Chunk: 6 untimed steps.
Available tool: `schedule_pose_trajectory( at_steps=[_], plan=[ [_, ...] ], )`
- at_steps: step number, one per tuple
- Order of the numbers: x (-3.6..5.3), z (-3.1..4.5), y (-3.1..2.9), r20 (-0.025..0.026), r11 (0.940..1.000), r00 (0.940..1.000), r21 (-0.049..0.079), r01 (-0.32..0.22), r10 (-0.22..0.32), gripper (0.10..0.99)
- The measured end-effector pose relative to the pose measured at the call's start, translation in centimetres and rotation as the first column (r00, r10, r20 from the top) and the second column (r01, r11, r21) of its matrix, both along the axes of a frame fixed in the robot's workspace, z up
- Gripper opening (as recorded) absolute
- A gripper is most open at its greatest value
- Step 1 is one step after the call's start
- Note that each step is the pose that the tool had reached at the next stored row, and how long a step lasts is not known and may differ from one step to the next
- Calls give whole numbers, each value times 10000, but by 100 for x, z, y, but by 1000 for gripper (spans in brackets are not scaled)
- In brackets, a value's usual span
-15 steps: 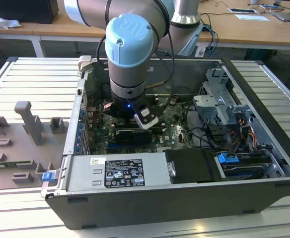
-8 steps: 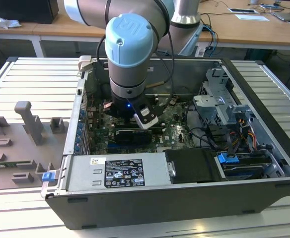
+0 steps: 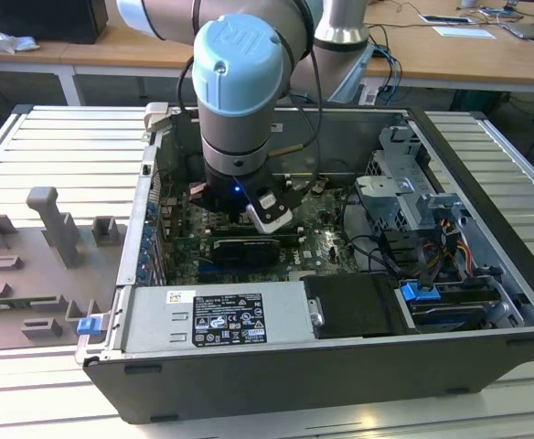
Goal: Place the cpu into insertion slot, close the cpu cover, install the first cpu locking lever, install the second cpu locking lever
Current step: 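Install the second cpu locking lever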
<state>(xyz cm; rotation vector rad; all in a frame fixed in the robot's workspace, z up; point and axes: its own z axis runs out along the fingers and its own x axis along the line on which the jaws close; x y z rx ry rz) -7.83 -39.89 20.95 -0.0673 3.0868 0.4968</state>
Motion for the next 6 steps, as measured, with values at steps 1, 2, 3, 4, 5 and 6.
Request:
schedule_pose_trajectory(
  at_steps=[1,2,3,4,5,6],
  plan=[
    [0,37,0,0,10000,10000,6,0,0,106],
    [0,50,0,-1,10000,10000,5,0,0,106],
    [0,57,0,-1,10000,10000,6,0,0,106],
    [0,66,0,0,10000,10000,7,0,0,106],
    [0,73,0,-1,10000,10000,6,0,0,106],
    [0,74,1,1,10000,10000,9,0,0,106]
  ],
)
